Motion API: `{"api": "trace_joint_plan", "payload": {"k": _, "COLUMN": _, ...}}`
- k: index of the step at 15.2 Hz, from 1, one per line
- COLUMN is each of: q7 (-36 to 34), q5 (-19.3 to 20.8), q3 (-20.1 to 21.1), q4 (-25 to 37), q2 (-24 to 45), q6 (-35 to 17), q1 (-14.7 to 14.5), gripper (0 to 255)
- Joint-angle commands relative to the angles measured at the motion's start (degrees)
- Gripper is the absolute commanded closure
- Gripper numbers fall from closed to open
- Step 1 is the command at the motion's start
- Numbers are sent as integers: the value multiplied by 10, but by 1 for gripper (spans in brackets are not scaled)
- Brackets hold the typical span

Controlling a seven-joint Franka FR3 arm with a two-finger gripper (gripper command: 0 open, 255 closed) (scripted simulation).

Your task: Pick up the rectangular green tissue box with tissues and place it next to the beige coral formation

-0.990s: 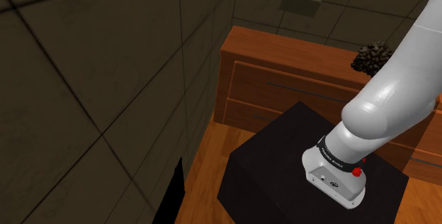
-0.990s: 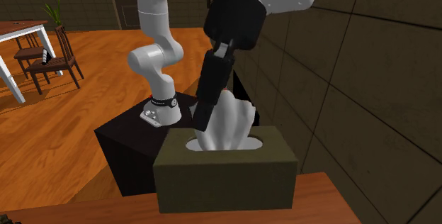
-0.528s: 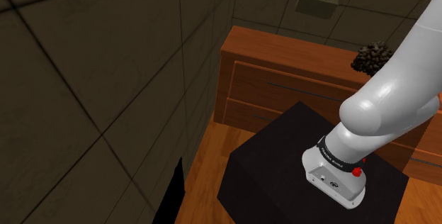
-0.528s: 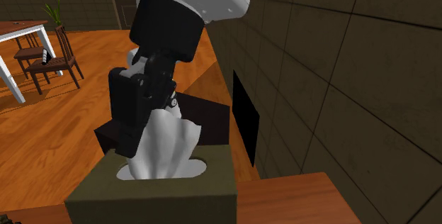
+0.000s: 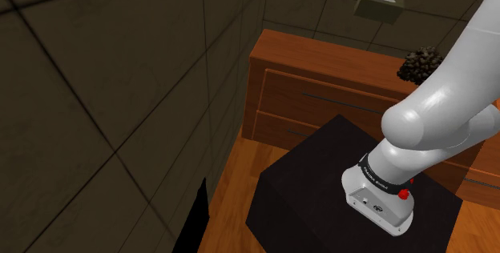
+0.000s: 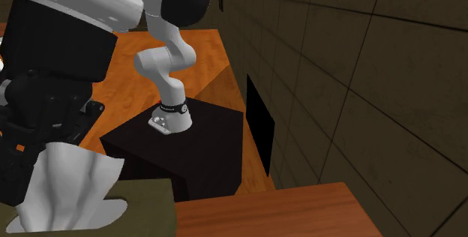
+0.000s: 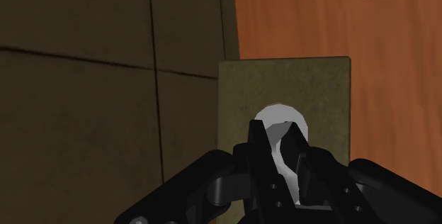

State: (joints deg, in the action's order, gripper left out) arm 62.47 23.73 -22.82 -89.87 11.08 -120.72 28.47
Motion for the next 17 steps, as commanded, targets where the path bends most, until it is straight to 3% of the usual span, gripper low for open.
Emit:
{"api": "trace_joint_plan", "payload": {"k": 1, "q7": 5, "q5": -1, "q3": -3, "q4": -11, "q2": 1, "q6": -16, "q1": 6, "gripper": 255}}
{"api": "trace_joint_plan", "payload": {"k": 17, "q7": -49, "q5": 26, "q3": -8, "q4": -109, "q2": 17, "q6": -121, "q1": 6, "gripper": 255}}
